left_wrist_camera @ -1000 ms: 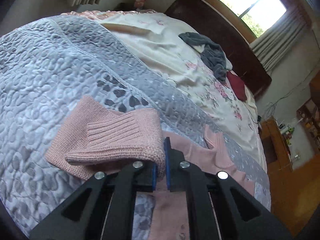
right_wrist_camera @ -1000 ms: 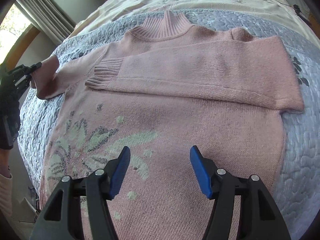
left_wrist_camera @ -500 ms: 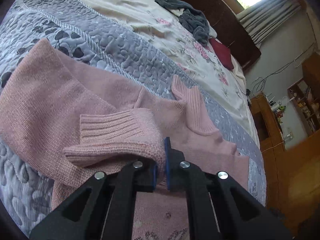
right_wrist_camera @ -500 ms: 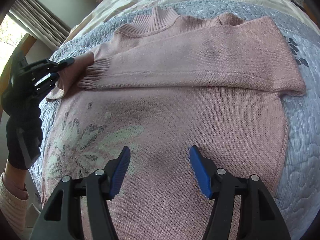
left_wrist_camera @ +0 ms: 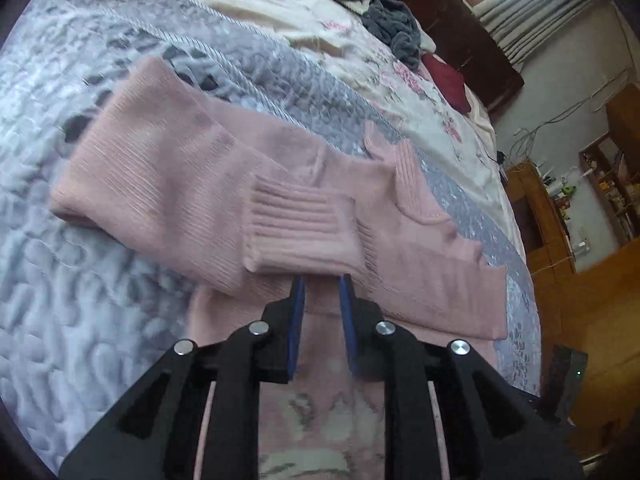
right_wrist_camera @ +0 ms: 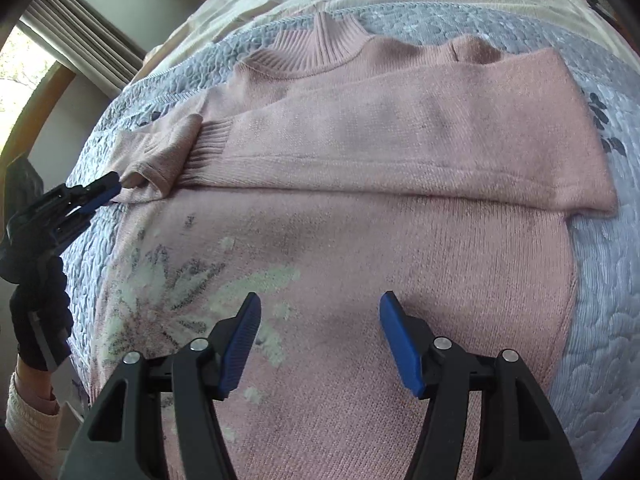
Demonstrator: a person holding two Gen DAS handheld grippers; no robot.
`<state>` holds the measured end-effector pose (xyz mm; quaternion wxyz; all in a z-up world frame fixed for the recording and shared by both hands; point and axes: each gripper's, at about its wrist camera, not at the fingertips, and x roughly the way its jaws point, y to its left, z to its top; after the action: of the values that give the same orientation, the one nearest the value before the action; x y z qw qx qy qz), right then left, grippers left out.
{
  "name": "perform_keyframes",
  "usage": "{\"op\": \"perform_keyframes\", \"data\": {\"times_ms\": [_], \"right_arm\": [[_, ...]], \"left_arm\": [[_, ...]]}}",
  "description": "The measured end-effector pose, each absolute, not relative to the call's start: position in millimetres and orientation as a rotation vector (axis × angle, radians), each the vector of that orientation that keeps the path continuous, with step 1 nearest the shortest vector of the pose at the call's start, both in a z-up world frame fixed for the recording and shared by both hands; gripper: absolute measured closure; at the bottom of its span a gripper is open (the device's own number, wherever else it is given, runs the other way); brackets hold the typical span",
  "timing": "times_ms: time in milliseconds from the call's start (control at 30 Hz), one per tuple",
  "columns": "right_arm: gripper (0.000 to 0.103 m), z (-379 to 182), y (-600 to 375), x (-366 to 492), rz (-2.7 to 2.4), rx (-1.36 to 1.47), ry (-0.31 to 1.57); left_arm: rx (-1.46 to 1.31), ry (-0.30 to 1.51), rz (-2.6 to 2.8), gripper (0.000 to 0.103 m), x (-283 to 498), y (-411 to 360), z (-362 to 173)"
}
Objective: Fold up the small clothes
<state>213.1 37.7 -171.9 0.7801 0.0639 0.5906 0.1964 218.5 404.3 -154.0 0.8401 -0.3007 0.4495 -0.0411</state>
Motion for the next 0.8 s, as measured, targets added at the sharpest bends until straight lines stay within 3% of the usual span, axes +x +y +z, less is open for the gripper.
{"op": "perform_keyframes", "data": {"times_ms": [133, 300, 667, 733, 800], "right_arm": [[0.041, -154.7, 60.2, 230.1, 0.474, 0.142, 1.257], [0.041, -139.6, 95.1, 247.8, 0.526, 0.117, 1.242], [0.041, -150.9, 157.9, 289.8, 0.581, 0.163, 1.320], [0.041, -156.4, 170.2, 300.2, 0.592, 0.195, 1.343], [0.040, -163.3, 182.2, 311.8, 0.596, 0.232, 1.365]], "left_arm": [[-0.553, 0.929, 0.076, 0.079, 231.8, 448.2, -139.5], [-0.476, 1.044, 0.201, 0.081, 258.0, 478.4, -167.8], [-0.469, 1.064, 0.162, 0.081, 253.9, 489.7, -184.3], [-0.485, 1.047, 0.168, 0.079, 249.6, 491.2, -175.8], [-0.479, 1.001, 0.184, 0.068, 241.6, 492.0, -162.6]]}}
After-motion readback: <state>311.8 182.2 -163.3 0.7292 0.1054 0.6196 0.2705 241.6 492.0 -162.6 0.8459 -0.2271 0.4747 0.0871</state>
